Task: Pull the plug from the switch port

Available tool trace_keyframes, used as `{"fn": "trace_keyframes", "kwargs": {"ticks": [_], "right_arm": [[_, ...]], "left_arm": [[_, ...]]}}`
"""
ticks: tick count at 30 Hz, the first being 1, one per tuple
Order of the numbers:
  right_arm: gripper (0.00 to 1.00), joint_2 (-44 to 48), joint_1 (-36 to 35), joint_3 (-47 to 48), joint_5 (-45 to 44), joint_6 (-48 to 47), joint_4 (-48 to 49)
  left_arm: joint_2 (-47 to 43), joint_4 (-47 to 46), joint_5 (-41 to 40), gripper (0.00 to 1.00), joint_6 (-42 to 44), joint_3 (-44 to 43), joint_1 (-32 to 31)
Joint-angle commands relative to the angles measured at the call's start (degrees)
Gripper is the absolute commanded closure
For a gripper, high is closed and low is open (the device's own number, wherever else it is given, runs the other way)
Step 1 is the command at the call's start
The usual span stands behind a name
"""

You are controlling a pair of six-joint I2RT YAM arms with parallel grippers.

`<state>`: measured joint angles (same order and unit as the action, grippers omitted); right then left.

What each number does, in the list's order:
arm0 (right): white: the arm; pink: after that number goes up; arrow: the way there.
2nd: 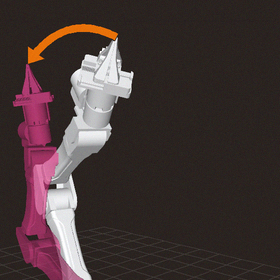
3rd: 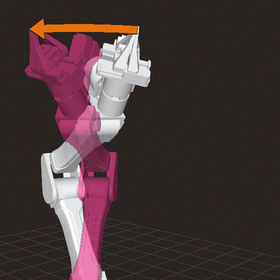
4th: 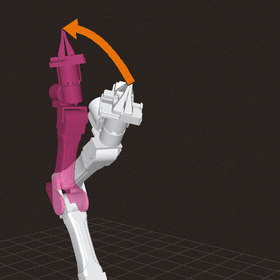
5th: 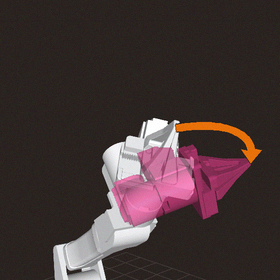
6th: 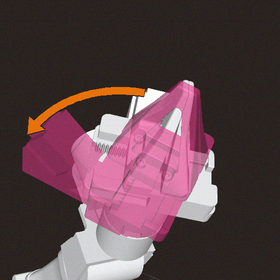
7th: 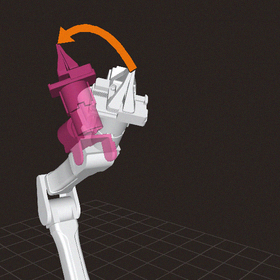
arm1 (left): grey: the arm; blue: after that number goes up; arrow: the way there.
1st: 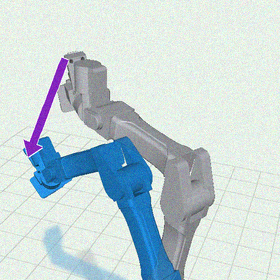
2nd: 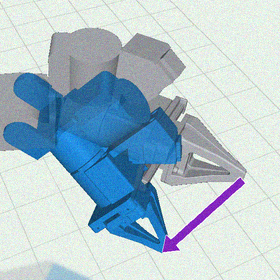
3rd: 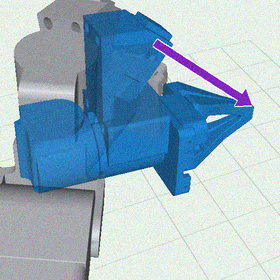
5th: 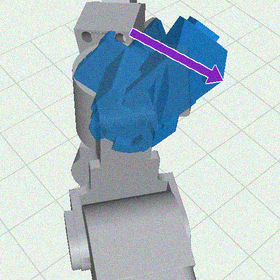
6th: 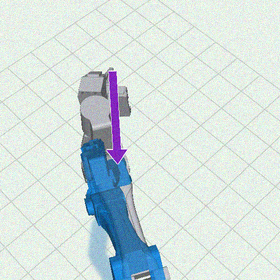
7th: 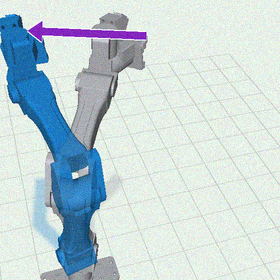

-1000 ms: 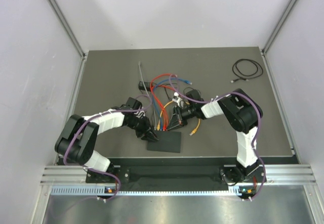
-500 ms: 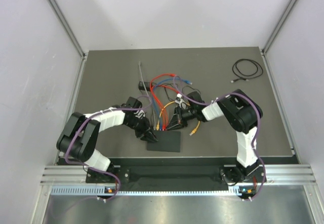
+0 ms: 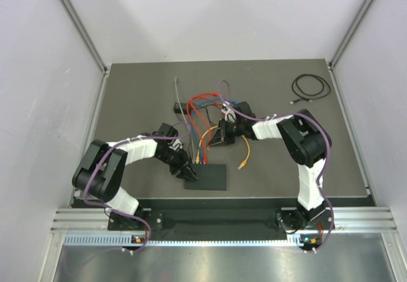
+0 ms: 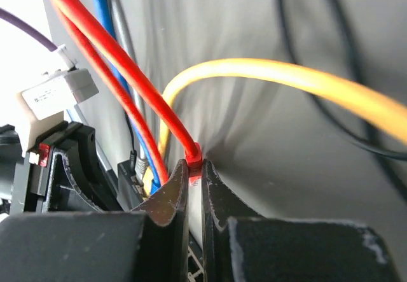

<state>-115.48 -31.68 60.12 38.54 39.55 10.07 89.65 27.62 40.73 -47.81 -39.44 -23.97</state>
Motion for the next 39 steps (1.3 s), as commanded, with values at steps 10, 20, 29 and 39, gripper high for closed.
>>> {"fn": "trace_keyframes", "kwargs": {"ticks": [10,20,29,39], "right_arm": [[1.00,10.53,1.62,2.72,-3.91,-6.58,-14.87],[1.00,25.04,2.32,12.47,-7.61,-10.99,-31.86],[1.00,21.88,6.36,34.70,-7.96,-9.31,-35.90],[1.00,16.61,11.38,47.46,-10.67,-13.88,-29.59]], "left_arm": [[0.53,4.37,-11.28,0.78,7.29,-0.81,0.06],[-2.63,6.93,-13.31,0.77,10.98,-6.61,-0.03],[-3.42,6.40,-12.17,0.77,12.04,-7.14,-0.03],[-4.13,7.45,-12.43,0.76,13.10,-8.81,-0.03]]}}
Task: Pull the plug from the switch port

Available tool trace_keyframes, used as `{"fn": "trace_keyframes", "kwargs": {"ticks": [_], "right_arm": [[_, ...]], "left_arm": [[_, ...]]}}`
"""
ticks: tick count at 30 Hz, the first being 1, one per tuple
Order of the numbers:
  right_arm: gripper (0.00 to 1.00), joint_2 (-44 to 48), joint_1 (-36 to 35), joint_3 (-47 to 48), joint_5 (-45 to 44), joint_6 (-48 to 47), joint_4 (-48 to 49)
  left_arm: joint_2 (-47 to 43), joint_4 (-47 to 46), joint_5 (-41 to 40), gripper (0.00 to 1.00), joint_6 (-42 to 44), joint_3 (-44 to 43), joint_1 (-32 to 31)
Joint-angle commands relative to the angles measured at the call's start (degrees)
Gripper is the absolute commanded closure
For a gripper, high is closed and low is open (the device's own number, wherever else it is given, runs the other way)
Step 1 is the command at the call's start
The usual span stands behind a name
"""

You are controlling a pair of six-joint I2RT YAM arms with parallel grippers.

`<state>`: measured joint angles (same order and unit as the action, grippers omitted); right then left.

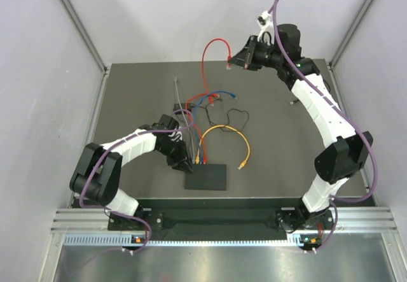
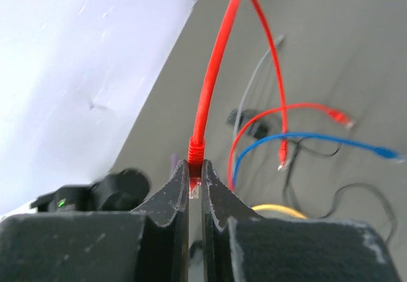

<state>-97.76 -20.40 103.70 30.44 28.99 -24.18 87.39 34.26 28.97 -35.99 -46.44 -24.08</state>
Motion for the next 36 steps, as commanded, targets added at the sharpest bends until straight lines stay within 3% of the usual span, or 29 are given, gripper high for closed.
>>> {"fn": "trace_keyframes", "kwargs": {"ticks": [1,4,5,8,10,15,20,24,28,36], "right_arm": [[1.00,-0.95,0.19,3.62,-3.88,-3.33,5.80],[1.00,0.45,0.28,3.26,-9.58,-2.63,9.50],[1.00,3.16,0.28,2.04,-15.35,-1.23,11.33],[1.00,8.18,0.54,-8.23,-28.70,6.04,18.47],[1.00,10.12,2.38,-13.16,-31.74,12.01,19.34],[1.00,3.98,3.01,-15.34,-19.83,9.60,16.88],[1.00,5.38,-0.42,-24.31,-19.10,7.40,23.29],[1.00,2.40,-2.53,-25.74,-20.94,5.99,23.75],[1.00,-0.85,-3.41,-22.94,-22.53,5.46,23.40],[1.00,-3.32,-6.40,-13.88,-25.07,13.27,20.05]], "left_arm": [[-1.96,0.81,-0.58,0.76,1.27,-1.82,0.08],[-2.23,0.89,-0.76,0.76,1.27,-1.82,0.08],[-2.32,0.90,-0.76,0.76,1.36,-1.82,0.08],[-2.40,0.98,-0.76,0.76,1.62,-1.82,0.08],[-2.32,0.98,-0.50,0.76,1.62,-1.82,0.08],[-2.67,0.90,-0.15,0.76,2.15,-1.20,0.17],[-3.02,0.98,-0.06,0.76,2.41,-1.03,0.17],[-2.58,0.81,0.47,0.76,2.59,-1.11,0.17],[-2.93,0.72,1.09,0.76,2.41,-0.41,0.17],[-3.90,1.16,0.73,0.76,2.76,0.29,0.17]]}}
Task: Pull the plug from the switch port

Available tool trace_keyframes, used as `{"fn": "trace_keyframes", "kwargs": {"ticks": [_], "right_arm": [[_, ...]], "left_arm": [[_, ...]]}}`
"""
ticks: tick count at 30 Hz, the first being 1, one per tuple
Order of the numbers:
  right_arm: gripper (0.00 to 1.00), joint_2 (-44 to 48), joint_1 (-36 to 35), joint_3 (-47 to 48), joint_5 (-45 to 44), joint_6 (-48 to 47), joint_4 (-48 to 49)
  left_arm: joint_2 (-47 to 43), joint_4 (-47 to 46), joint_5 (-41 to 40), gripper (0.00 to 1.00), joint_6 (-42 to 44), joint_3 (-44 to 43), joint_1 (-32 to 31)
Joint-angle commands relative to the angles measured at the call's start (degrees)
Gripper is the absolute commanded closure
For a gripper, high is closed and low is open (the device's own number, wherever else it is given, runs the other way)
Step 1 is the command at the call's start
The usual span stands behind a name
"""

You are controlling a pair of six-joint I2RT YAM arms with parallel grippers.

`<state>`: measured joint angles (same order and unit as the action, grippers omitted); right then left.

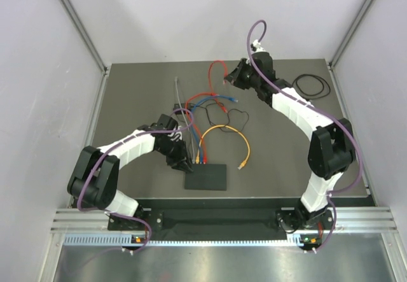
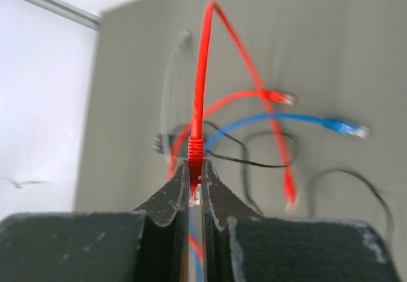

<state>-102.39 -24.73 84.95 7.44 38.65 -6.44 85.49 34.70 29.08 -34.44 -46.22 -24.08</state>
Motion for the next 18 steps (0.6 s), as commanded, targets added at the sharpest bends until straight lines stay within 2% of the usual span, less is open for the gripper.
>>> {"fn": "trace_keyframes", "kwargs": {"ticks": [1,8,12,18], "right_arm": [[1.00,1.49,-2.08,4.70,-3.04,5.71,3.26],[1.00,0.00,-2.87,6.10,-5.68,9.86,6.08],[1.00,-0.89,-3.30,7.95,-5.60,13.20,3.45],[1.00,4.56,-5.77,1.81,-9.55,15.05,0.28]], "left_arm": [[-1.91,0.90,0.54,0.76,1.13,0.16,0.17],[-1.82,0.64,0.63,0.75,1.13,-0.19,0.17],[-1.73,0.46,0.89,0.75,1.12,0.07,0.17],[-1.65,0.37,0.71,0.76,1.30,0.34,0.17]]}}
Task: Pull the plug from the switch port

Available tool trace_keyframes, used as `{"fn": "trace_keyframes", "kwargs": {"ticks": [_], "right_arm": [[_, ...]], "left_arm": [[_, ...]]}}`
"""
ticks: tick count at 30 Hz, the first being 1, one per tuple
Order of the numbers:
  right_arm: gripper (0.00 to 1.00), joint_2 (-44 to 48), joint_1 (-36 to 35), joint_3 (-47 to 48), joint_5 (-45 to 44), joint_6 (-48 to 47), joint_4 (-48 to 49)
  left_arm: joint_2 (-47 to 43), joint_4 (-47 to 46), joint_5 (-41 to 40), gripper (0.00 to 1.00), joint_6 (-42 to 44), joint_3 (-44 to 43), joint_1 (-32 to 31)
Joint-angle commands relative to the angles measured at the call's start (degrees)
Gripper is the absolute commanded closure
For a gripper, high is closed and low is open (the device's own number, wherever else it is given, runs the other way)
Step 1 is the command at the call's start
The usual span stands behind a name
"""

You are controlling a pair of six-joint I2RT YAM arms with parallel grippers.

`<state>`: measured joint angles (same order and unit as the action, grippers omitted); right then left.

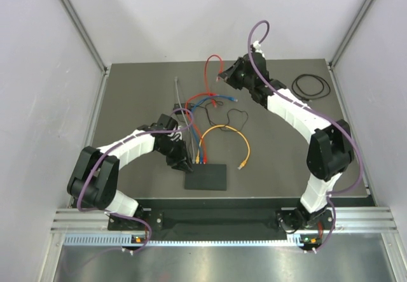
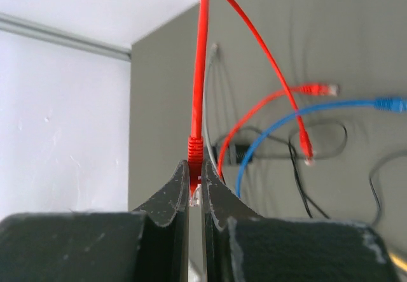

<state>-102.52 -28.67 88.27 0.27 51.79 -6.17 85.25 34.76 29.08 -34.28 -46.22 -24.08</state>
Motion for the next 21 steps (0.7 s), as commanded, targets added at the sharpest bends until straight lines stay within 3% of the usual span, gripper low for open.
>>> {"fn": "trace_keyframes", "kwargs": {"ticks": [1,6,21], "right_arm": [[1.00,5.92,-1.92,-3.70,-2.38,1.74,0.63],[1.00,4.61,-2.01,-5.39,-0.54,0.77,5.91],[1.00,-7.77,-1.66,6.21,1.48,-4.85,15.03]], "left_arm": [[-1.49,0.30,0.89,0.75,1.06,0.34,0.17],[-0.62,-0.31,1.77,0.75,0.62,0.34,0.17],[-2.20,1.45,1.15,0.76,0.88,1.75,0.17]]}}
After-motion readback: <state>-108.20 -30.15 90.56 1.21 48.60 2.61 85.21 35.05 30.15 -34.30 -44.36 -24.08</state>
